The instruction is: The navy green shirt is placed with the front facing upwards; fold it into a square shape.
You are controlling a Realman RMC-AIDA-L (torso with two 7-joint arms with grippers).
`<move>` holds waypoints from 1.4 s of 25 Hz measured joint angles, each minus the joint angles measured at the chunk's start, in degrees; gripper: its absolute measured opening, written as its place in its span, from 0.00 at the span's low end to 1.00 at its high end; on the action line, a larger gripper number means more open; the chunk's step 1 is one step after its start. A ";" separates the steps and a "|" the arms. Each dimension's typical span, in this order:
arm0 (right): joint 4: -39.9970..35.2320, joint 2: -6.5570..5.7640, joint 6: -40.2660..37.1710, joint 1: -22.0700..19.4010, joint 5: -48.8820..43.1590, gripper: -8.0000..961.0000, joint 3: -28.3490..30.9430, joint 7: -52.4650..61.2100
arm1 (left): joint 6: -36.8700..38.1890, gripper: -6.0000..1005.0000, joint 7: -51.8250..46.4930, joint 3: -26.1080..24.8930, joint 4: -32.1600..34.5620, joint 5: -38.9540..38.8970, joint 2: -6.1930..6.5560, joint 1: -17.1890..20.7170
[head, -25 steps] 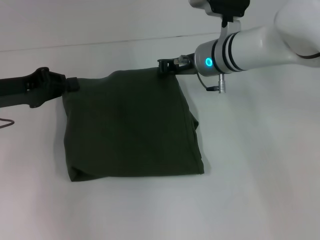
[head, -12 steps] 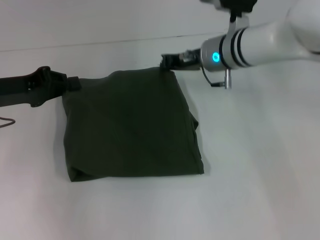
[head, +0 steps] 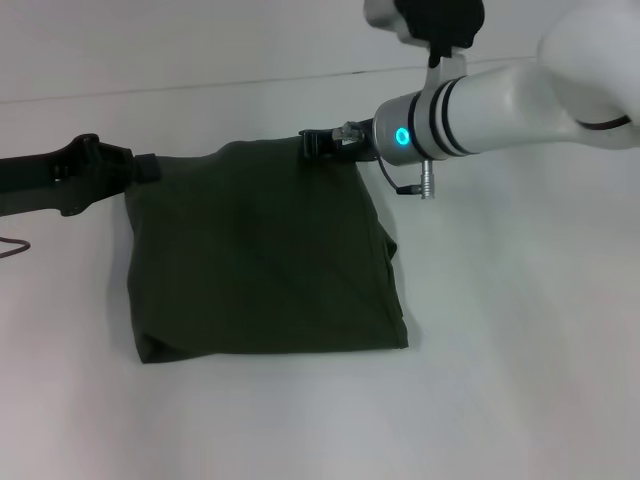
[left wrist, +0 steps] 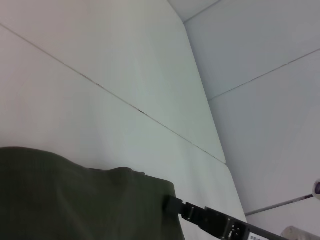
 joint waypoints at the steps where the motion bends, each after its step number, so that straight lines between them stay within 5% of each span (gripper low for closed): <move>1: 0.63 0.04 0.84 0.36 -0.12 0.01 -0.40 -0.05 | 0.00 0.03 0.00 0.00 0.00 -0.01 -0.01 0.00; 12: -2.04 -1.18 0.75 -1.64 -0.31 0.01 -1.90 0.72 | 0.08 0.04 -0.02 0.08 -0.06 -0.04 -0.30 -0.10; 21: -30.13 -1.86 -23.71 -12.53 -1.83 0.02 -0.97 2.97 | 1.65 0.04 1.00 0.04 -0.87 -0.75 -0.06 0.32; 26: -43.13 -1.19 -39.57 -20.17 -0.44 0.04 3.34 -8.92 | 8.54 0.04 11.08 0.23 -3.68 -0.51 0.10 3.03; 28: -43.21 -1.12 -42.73 -23.42 2.61 0.07 4.40 -16.67 | 9.47 0.04 18.16 0.02 -5.65 -1.74 -1.24 6.41; 32: -41.18 -0.89 -45.95 -29.66 8.95 0.20 3.82 -32.91 | 7.42 0.07 35.74 0.62 -15.99 -4.16 -7.88 15.58; 35: -38.54 -0.67 -46.59 -32.93 10.32 0.28 3.35 -41.39 | 6.28 0.14 50.43 4.13 -17.90 -12.53 -9.25 21.47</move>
